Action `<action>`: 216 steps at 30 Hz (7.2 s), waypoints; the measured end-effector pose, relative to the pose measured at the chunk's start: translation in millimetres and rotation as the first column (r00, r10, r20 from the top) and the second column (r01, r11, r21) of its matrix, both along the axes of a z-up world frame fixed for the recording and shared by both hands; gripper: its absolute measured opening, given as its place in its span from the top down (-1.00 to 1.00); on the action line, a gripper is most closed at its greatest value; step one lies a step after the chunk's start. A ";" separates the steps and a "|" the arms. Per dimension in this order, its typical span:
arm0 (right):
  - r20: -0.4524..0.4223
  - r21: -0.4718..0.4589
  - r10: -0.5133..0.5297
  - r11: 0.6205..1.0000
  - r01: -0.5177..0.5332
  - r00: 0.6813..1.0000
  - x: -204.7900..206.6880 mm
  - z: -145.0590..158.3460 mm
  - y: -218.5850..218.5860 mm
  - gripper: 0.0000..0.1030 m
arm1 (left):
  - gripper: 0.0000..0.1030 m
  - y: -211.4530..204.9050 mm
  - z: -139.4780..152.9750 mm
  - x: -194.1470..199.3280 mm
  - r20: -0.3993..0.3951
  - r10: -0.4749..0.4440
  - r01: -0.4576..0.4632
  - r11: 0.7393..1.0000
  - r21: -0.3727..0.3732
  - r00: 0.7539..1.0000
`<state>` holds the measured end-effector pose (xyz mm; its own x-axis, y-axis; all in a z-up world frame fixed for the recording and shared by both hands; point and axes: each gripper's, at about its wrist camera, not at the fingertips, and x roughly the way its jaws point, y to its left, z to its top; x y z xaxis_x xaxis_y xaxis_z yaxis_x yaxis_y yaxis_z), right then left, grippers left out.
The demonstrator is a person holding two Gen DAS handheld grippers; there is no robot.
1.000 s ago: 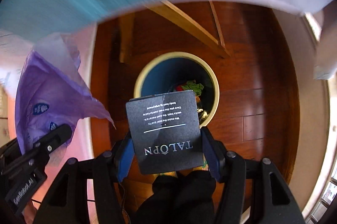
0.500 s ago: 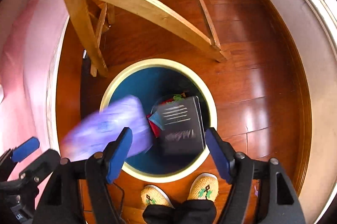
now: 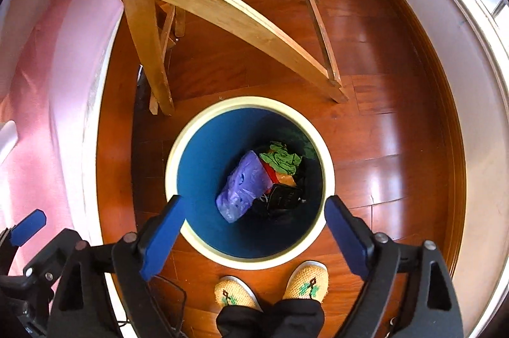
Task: Collect trash
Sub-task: 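Open both tools over the bin to drop the bag and card, then raise both tools back toward the table, then grasp the black-and-yellow wrapper with the left tool while the right tool grasps the yellow paper, then lift the wrapper and yellow paper and carry them down toward the bin, then open both tools over the bin to drop the wrapper and paper, then raise both tools back toward the table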
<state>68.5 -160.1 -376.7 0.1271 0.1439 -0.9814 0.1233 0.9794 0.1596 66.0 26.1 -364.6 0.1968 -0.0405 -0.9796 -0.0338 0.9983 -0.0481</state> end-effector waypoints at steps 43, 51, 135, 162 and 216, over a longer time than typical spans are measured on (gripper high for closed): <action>0.427 0.047 -0.147 0.989 0.140 0.892 -58.8 438.5 -21.0 -0.75 | -0.98 15.3 454.6 -36.6 0.504 -0.143 0.194 0.980 -0.050 0.852; 0.495 0.022 -0.129 0.990 0.136 0.860 -29.0 471.3 -24.8 -0.75 | -0.98 8.3 485.3 -12.1 0.554 -0.141 0.199 0.979 -0.045 0.820; 0.310 0.076 0.316 0.932 -0.355 0.897 192.1 380.9 -46.1 0.60 | -0.38 -63.0 353.3 170.1 0.226 0.074 -0.045 0.990 -0.131 0.971; 0.164 0.089 0.072 0.992 -0.087 0.984 -50.0 341.8 32.9 0.61 | -0.38 15.4 325.8 -23.8 0.209 -0.132 0.161 0.979 -0.126 0.969; -0.076 0.103 -0.156 0.981 0.163 0.985 -7.0 53.4 -12.5 -0.38 | -0.98 2.7 49.6 10.5 0.075 0.013 0.005 0.974 -0.227 0.997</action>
<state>61.5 -172.6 -323.3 0.0913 0.2333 -0.9681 0.2908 0.9236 0.2500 76.5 28.8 -315.0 0.2705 -0.2592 -0.9272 -0.0253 0.9608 -0.2760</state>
